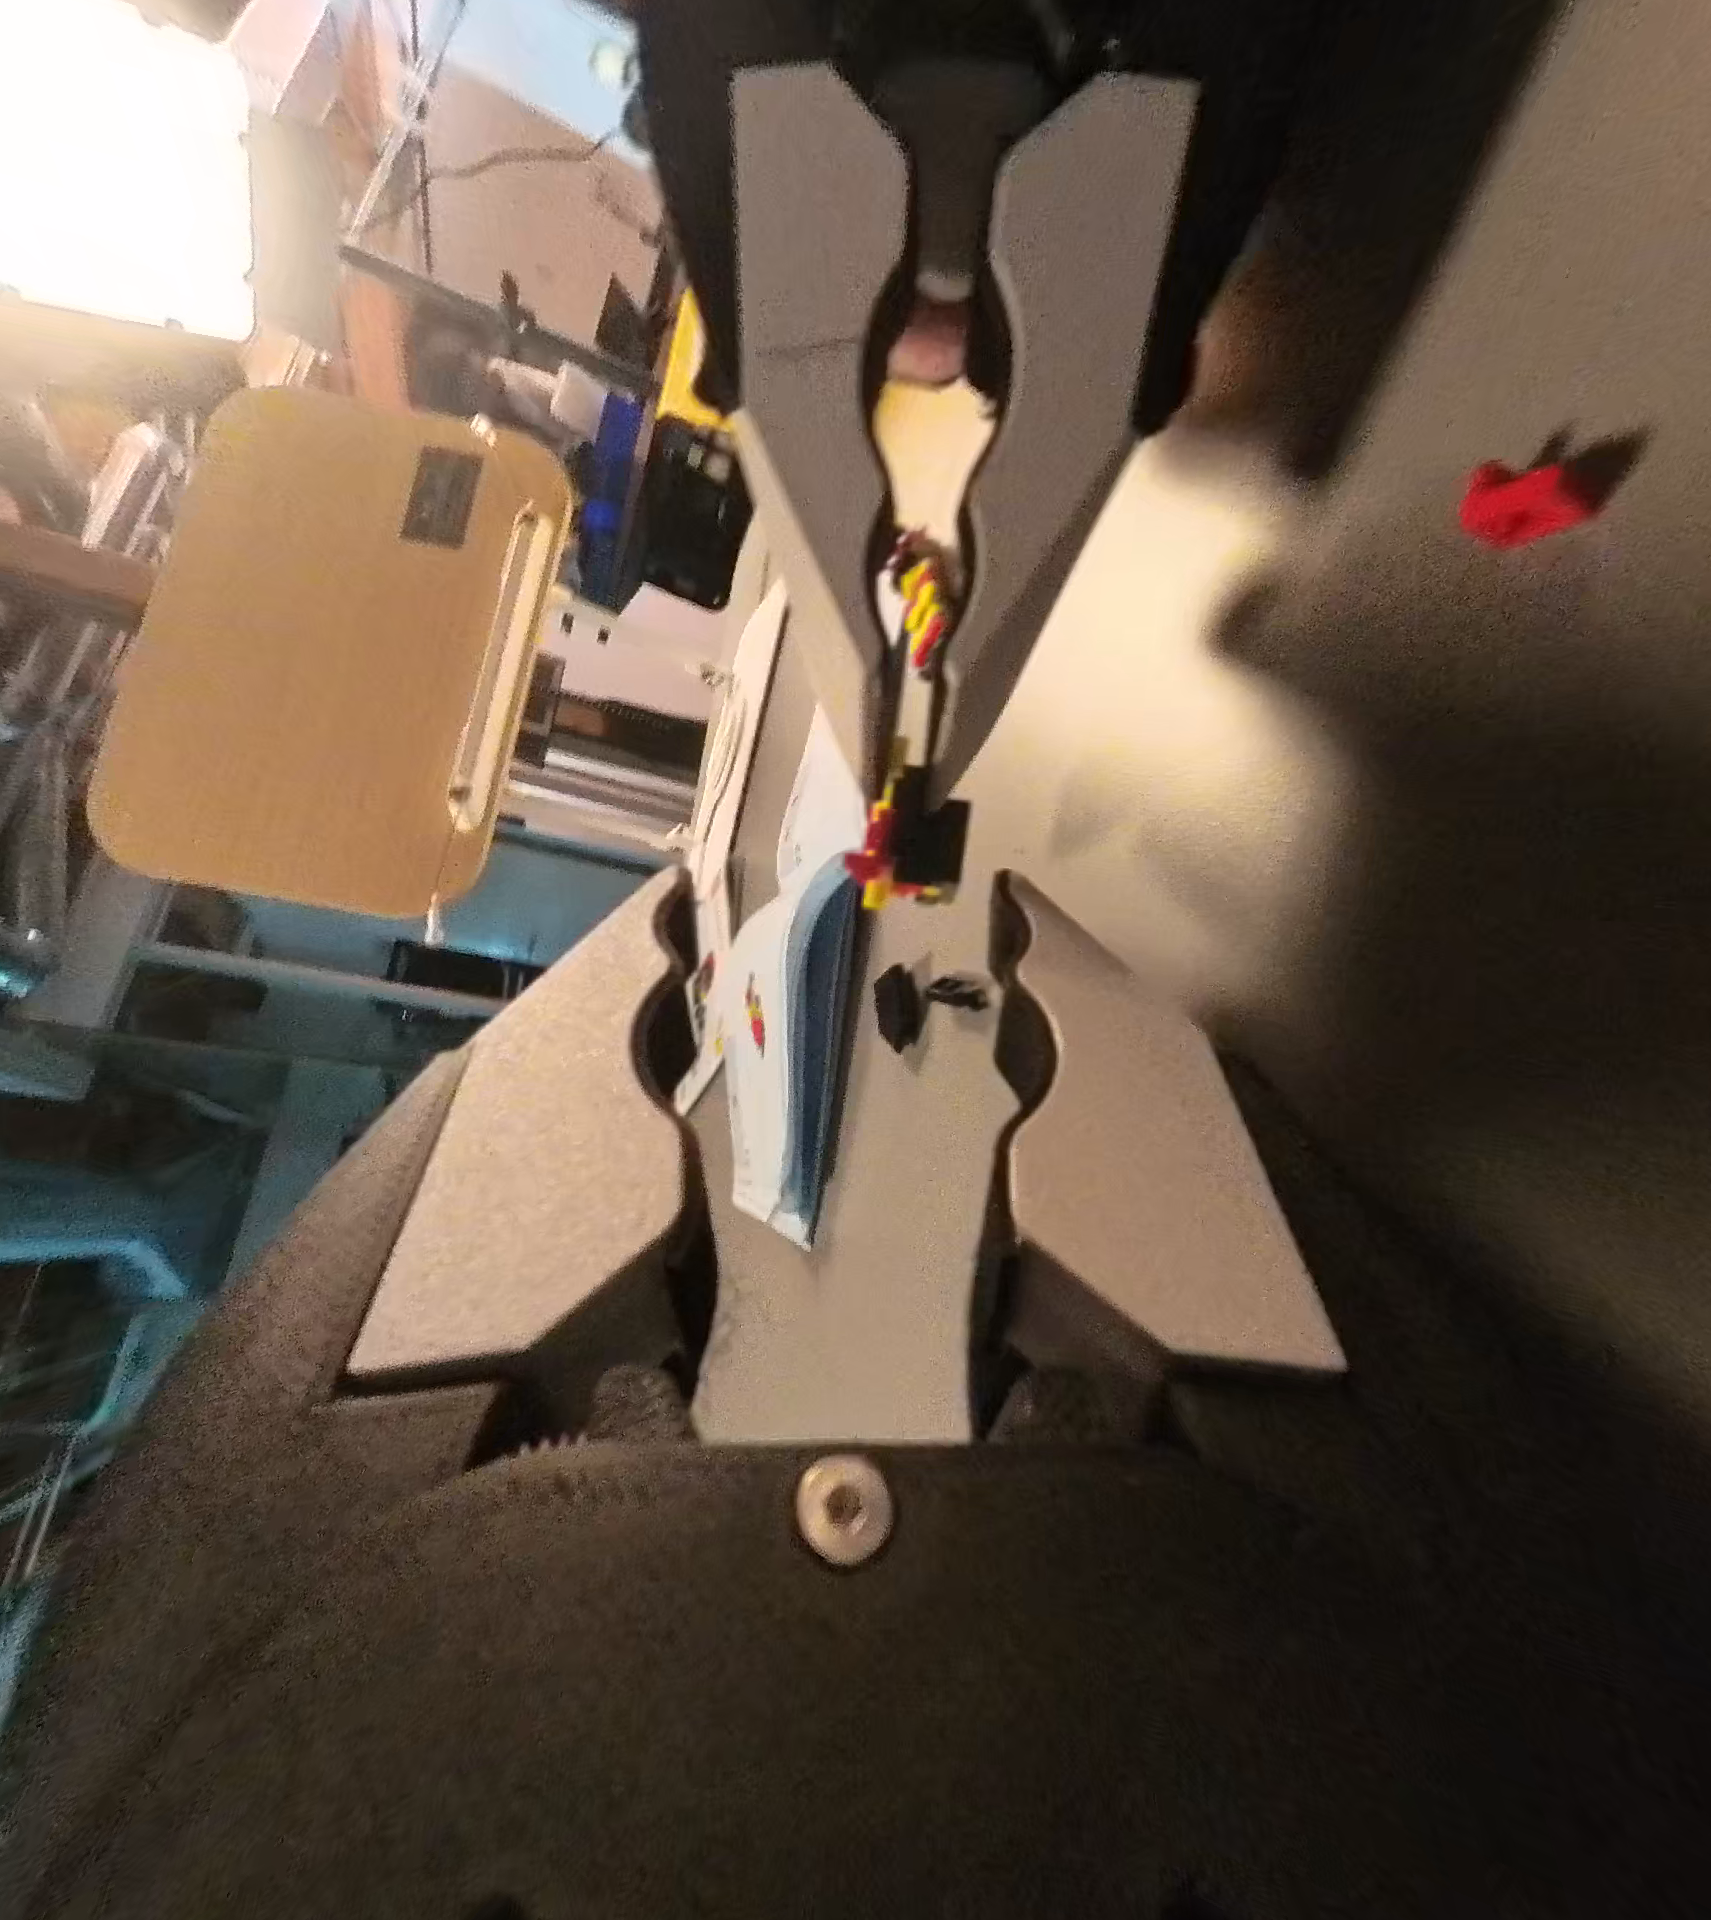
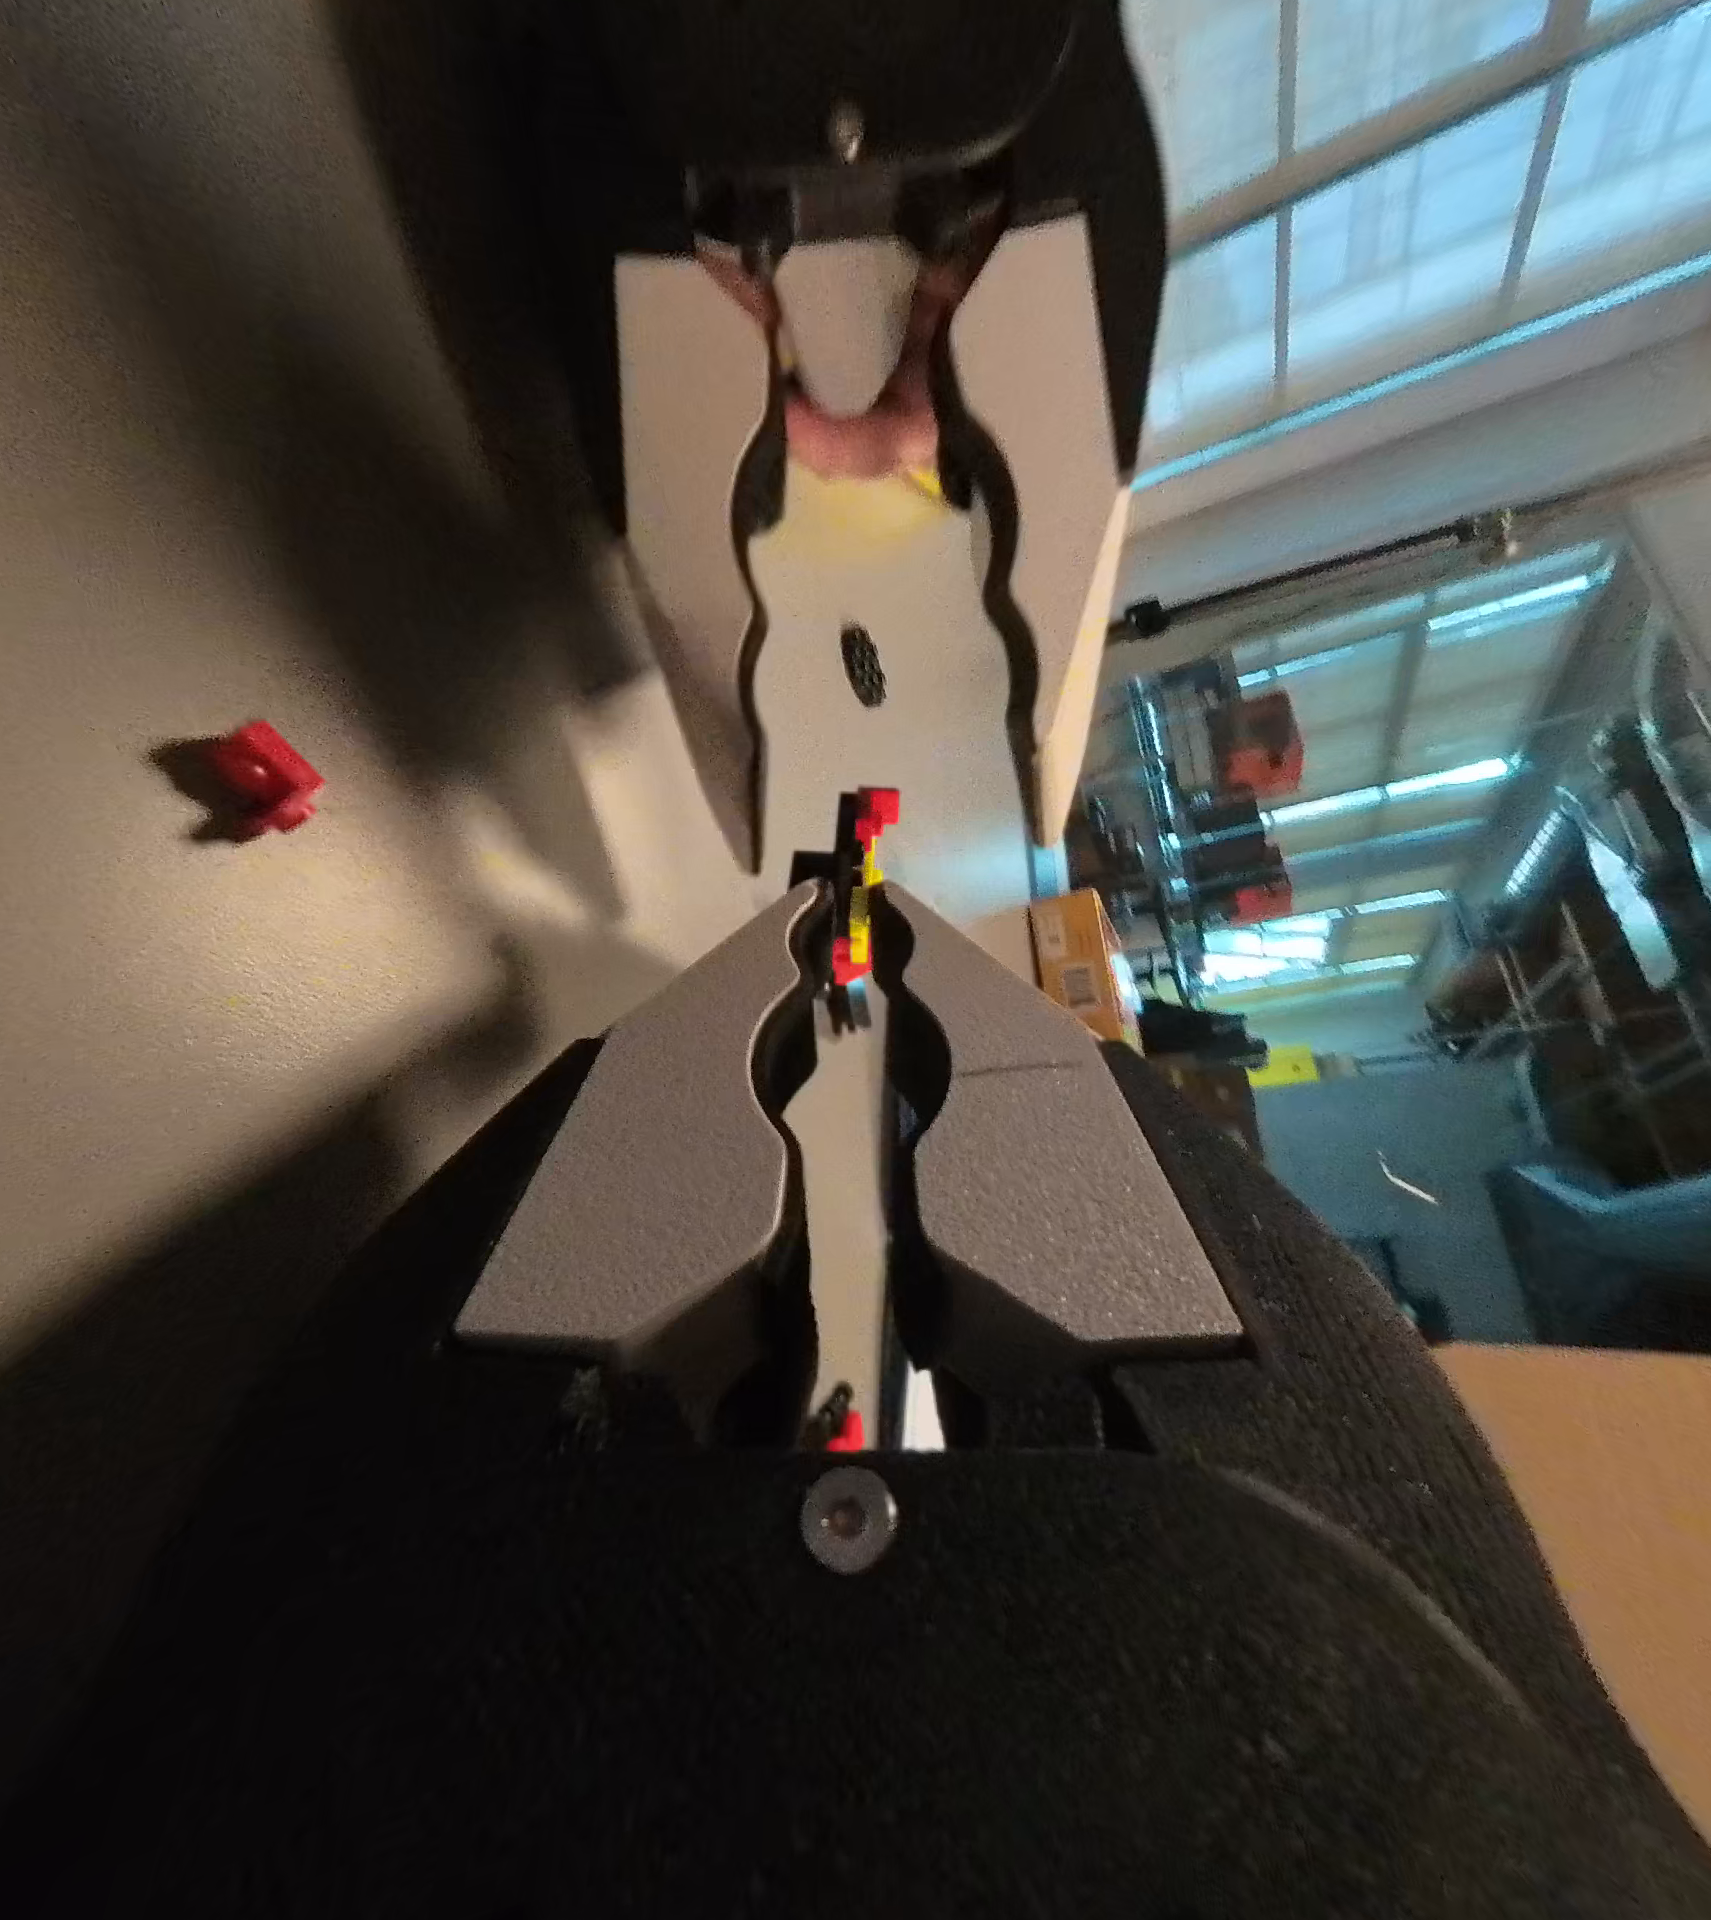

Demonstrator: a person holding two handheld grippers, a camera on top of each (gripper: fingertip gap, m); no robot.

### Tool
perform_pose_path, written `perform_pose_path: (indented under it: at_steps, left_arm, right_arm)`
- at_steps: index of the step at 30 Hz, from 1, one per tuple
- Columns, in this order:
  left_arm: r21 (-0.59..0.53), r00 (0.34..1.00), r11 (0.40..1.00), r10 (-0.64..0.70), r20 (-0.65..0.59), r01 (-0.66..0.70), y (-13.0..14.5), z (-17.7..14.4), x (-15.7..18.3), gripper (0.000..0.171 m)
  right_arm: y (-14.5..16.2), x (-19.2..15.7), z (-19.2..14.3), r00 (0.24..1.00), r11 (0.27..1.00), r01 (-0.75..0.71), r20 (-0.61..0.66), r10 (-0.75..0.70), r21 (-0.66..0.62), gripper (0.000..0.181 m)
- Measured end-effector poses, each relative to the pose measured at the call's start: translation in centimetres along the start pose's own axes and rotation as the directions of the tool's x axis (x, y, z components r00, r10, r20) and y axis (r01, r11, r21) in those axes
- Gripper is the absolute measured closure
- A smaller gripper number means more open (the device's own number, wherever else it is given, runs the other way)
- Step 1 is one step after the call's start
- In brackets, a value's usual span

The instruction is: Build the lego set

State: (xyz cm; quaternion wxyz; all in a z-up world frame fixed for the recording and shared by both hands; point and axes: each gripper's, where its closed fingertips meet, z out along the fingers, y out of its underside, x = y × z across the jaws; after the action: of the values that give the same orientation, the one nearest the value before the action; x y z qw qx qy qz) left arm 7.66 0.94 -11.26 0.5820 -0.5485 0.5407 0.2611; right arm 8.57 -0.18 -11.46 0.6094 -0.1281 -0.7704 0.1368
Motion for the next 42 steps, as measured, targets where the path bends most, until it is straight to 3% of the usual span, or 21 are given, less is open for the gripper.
perform_pose_path:
  at_steps: [6,9,12,14,16,18,20,26,39,42]
  left_arm:
    - [0.09,0.997,0.995,0.043,-0.056,-0.038,-0.7,0.9,1.6,0.117]
    - [0.231,0.997,0.973,0.03,-0.068,-0.013,-2.4,0.2,1.4,0.15]
    - [0.172,0.998,0.985,-0.009,-0.068,0.021,-1.4,0.8,0.9,0.152]
    - [0.126,0.999,0.992,-0.016,-0.037,0.02,-0.3,1.0,0.2,0.152]
    - [0.1,1.0,0.995,-0.009,-0.009,0.01,0.4,1.1,-0.3,0.152]
    - [0.082,1.0,0.997,-0.007,0.0,0.007,1.0,1.1,-0.5,0.152]
    - [0.073,1.0,0.997,0.002,-0.004,-0.002,1.3,1.2,-0.5,0.152]
    - [0.06,0.996,0.995,0.085,-0.014,-0.084,1.3,1.3,0.4,0.152]
    - [0.089,0.99,0.987,0.134,-0.036,-0.131,1.1,-0.1,1.2,0.152]
    - [0.082,0.99,0.989,0.131,-0.045,-0.127,1.7,-0.3,1.2,0.152]
  right_arm:
    - [-1.8,-0.5,-0.7,0.997,0.989,-0.054,0.058,0.046,0.137,0.177]
    - [-2.0,0.0,-0.8,0.992,0.979,-0.123,0.062,0.114,0.166,0.177]
    - [-1.7,0.6,-1.0,0.982,0.965,-0.189,0.058,0.181,0.18,0.173]
    - [-1.7,1.2,-1.6,0.958,0.935,-0.285,0.094,0.271,0.212,0.156]
    - [-2.1,0.8,-2.6,0.901,0.878,-0.417,0.231,0.367,0.233,0.153]
    - [-2.5,-1.3,-3.7,0.775,0.815,-0.555,0.459,0.435,0.165,0.152]
    - [-3.1,-3.5,-4.5,0.679,0.804,-0.588,0.597,0.427,0.095,0.152]
    - [-4.4,-6.5,-4.8,0.571,0.839,-0.543,0.726,0.383,-0.015,0.163]
    - [-3.5,-6.8,-3.1,0.566,0.823,-0.549,0.66,0.494,-0.145,0.174]
    - [-3.2,-6.5,-3.0,0.522,0.783,-0.592,0.65,0.553,-0.192,0.176]
